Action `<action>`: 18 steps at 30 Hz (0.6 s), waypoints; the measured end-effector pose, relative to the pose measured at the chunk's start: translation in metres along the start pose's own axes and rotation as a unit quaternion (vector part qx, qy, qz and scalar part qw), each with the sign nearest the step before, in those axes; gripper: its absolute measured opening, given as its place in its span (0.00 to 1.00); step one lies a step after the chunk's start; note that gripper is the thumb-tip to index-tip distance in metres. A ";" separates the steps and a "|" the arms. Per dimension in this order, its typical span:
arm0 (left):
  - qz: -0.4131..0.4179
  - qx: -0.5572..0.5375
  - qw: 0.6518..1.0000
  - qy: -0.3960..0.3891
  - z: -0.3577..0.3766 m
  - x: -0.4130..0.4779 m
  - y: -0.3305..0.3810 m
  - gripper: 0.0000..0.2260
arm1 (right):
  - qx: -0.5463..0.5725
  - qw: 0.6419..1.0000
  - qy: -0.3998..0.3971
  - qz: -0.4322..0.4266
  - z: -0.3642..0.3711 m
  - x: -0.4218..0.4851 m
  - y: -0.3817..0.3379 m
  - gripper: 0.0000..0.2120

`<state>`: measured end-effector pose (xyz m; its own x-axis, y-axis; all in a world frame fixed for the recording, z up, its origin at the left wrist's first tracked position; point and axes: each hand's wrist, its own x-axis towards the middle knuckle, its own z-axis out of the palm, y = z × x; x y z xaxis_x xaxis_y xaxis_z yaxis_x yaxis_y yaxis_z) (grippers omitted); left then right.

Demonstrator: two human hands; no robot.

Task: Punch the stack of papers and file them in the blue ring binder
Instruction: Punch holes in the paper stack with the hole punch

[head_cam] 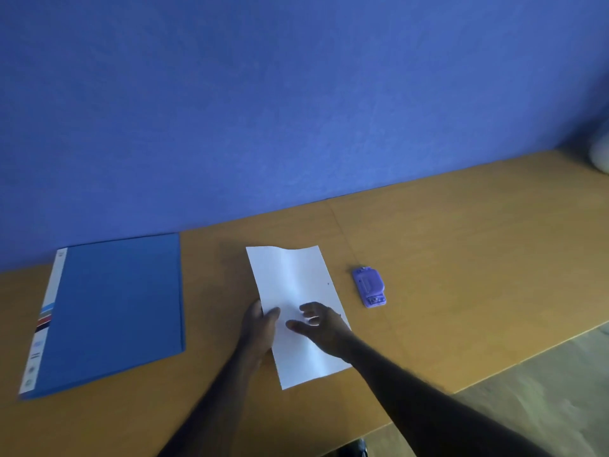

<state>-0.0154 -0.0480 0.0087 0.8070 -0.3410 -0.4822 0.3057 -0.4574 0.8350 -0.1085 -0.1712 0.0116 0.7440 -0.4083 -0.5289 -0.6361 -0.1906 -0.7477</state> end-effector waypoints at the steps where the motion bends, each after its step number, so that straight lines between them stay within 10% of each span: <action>1: 0.021 -0.010 1.000 -0.020 -0.004 -0.003 0.005 0.08 | 0.015 0.999 -0.037 -0.003 0.003 -0.002 -0.008 0.33; 18: 0.115 -0.164 0.979 -0.033 -0.024 -0.018 0.055 0.12 | 0.147 0.980 -0.049 -0.124 -0.020 -0.013 -0.072 0.12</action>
<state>-0.0010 -0.0471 0.0702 0.8424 -0.4616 -0.2780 0.2736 -0.0782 0.9587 -0.0759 -0.1699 0.0804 0.8935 -0.2912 -0.3418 -0.3578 -0.0018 -0.9338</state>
